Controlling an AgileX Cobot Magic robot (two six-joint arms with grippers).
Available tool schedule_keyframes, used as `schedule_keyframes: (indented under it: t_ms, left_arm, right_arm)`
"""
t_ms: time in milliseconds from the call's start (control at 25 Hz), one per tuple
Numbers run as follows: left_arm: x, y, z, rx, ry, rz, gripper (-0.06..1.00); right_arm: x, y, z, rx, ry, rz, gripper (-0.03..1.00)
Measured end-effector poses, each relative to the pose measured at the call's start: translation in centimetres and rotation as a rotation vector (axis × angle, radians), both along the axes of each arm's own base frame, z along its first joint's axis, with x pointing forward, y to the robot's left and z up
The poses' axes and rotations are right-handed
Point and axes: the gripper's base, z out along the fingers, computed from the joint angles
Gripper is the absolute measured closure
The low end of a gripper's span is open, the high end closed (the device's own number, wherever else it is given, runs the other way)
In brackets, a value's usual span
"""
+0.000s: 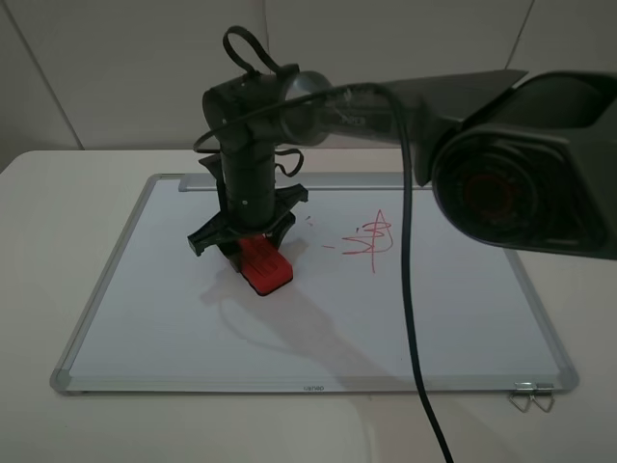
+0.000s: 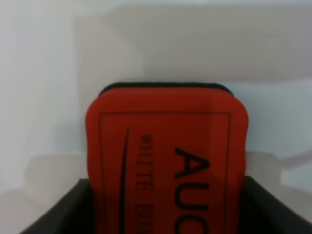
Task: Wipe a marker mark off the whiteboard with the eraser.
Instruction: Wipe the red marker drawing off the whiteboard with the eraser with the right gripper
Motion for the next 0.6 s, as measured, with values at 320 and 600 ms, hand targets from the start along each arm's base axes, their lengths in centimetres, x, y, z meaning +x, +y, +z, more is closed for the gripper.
schedule_keyframes:
  t_ms: [320, 600]
  left_arm:
    - [0.0, 0.0, 0.0, 0.0, 0.0, 0.0, 0.17]
    - [0.0, 0.0, 0.0, 0.0, 0.0, 0.0, 0.17]
  right_arm:
    - [3.8, -4.8, 0.0, -0.02, 0.011, -0.098, 0.46]
    - [5.8, -7.6, 0.0, -0.025, 0.01, -0.139, 0.46]
